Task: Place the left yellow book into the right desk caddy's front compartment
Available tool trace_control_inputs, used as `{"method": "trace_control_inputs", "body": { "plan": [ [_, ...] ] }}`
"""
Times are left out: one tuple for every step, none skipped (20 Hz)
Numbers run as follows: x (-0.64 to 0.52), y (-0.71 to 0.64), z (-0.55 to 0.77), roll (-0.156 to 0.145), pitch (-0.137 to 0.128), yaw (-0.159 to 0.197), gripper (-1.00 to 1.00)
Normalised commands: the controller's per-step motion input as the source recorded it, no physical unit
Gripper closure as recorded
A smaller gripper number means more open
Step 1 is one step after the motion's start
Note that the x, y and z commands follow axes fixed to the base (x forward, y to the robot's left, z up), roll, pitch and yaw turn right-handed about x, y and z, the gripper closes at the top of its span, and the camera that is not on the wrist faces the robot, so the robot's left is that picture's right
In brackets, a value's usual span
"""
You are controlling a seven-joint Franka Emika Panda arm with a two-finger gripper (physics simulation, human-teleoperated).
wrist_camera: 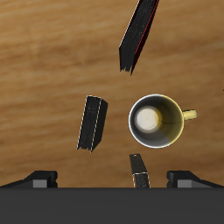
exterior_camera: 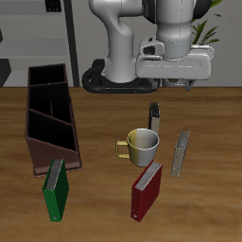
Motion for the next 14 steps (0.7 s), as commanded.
{"method": "trace_control_inputs", "body": {
  "plan": [
    [0.36, 0.31, -0.12, -0.006, -0.005, -0.058, -1.0],
    [0.3, 0.31, -0.17, -0.016, 0.027, -0.045, -1.0],
    [0.5, 0.12, -0.15, -0.049, -0.066, 0.031, -1.0],
    [0.3, 0.26, -0.15, 0.046, -0.011, 0.01, -1.0],
    [0.26, 0.15, -0.15, -0.022, 0.036, -0.055, -1.0],
    [0.23, 0.23, -0.11, 0.029, -0.069, 0.071, -1.0],
    [0.18, 0.08, -0.08, 0.023, -0.057, 0.067, -1.0],
    [0.32, -0.13, -0.26, -0.059, 0.08, -0.171, -1.0],
    [0.25, 0.06, -0.21, -0.003, 0.022, 0.004, -1.0],
    [0.18, 0.06, -0.13, 0.031, -0.042, 0.047, -1.0],
    [0.15, -0.13, -0.15, -0.054, 0.01, -0.104, -1.0],
    [0.35, 0.17, -0.36, 0.032, 0.013, -0.09, -1.0],
    [0.0, 0.0, 0.0, 0.0, 0.0, 0.0, -1.0],
    [0.22, -0.06, -0.36, -0.112, -0.088, -0.056, -1.0]
  ]
}}
